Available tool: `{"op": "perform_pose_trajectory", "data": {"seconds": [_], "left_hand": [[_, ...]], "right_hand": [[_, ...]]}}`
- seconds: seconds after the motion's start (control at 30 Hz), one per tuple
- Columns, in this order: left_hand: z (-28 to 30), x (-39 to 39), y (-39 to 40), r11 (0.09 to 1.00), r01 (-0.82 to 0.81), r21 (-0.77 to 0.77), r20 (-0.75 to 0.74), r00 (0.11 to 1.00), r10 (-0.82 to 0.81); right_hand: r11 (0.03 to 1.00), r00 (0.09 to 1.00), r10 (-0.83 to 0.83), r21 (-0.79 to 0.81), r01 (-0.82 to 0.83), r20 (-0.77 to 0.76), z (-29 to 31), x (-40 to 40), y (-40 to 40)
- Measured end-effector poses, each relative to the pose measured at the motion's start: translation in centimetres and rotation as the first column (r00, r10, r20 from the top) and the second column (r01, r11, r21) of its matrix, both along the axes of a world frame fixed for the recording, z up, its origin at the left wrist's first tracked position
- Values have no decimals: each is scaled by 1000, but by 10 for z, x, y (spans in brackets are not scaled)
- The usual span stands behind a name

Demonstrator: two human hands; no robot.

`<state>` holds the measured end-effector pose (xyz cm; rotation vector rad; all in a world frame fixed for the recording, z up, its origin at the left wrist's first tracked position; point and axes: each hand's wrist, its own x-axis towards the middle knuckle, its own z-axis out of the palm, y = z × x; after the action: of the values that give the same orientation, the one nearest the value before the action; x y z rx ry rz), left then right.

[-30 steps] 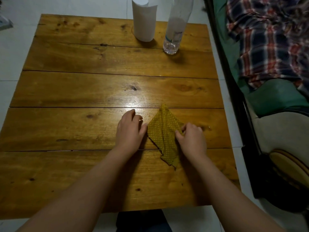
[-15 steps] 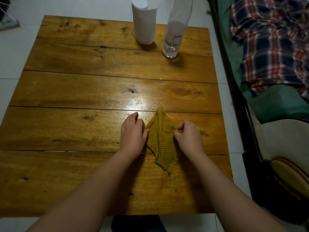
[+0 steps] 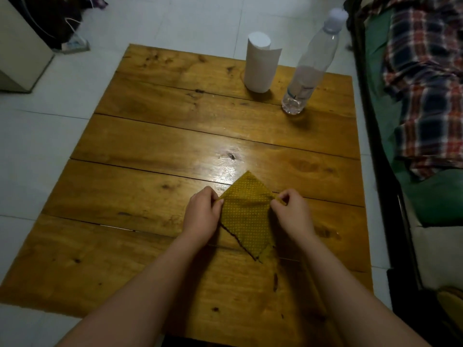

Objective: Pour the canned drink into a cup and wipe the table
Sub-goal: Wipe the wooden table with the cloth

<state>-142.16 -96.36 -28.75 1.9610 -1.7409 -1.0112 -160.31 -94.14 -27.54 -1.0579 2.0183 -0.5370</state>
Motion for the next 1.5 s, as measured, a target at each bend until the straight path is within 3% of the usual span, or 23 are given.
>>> {"op": "perform_pose_trajectory", "data": {"seconds": [0.1, 0.27, 0.43, 0.93, 1.23, 1.5], "left_hand": [[3, 17, -18, 984, -145, 101, -182, 970, 162], [16, 53, -58, 917, -270, 294, -419, 826, 378], [25, 91, -110, 908, -237, 345, -477, 789, 387], [10, 187, -308, 961, -254, 105, -382, 882, 275], [-8, 206, -392, 963, -269, 1, -280, 924, 259], [-23, 217, -407, 971, -236, -47, -82, 969, 232]], "right_hand": [[997, 999, 31, -66, -29, 39, 6, 18, -22], [987, 996, 77, -141, -71, 37, 15, 53, -69], [969, 989, 145, -209, -134, 41, 24, 92, -129], [963, 982, 120, -259, -79, 149, 3, 182, -350], [948, 993, 116, -294, -120, -31, -10, 205, -430], [917, 972, 160, -340, -210, -170, -26, 218, -450]]}}
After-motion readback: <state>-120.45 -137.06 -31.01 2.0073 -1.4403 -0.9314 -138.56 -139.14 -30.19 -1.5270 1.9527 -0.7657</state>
